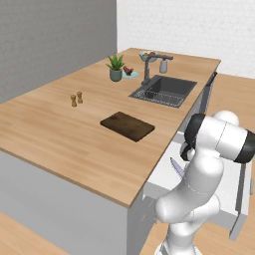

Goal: Pick up the knife from the drawer and place it on the cutting board. Then place the meat from the plate to the cutting board.

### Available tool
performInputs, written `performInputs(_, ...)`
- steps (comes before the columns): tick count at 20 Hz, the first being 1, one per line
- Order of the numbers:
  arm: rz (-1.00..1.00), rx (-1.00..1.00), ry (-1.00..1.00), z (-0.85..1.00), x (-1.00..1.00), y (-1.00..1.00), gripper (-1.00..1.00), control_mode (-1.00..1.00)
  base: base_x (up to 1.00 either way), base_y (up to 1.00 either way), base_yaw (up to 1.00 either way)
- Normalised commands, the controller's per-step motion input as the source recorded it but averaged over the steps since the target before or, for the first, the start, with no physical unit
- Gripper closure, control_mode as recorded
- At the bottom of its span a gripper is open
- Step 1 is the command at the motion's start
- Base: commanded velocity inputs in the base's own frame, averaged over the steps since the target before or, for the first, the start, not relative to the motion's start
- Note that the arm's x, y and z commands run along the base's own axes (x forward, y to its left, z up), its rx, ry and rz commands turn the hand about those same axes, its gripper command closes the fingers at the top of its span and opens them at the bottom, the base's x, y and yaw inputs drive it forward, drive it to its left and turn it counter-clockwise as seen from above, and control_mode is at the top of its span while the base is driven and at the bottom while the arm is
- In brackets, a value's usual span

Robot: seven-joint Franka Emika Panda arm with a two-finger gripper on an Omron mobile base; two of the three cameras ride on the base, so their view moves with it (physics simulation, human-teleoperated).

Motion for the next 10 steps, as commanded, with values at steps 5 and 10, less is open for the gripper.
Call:
performInputs(5, 0.00, 0.00, 0.02, -0.31, 0.24, 0.01, -1.00, -1.00, 0.00, 0.00, 0.00)
performInputs(10, 0.00, 0.01, 0.02, -0.27, 0.12, 0.00, -1.00, -1.00, 0.00, 0.00, 0.00)
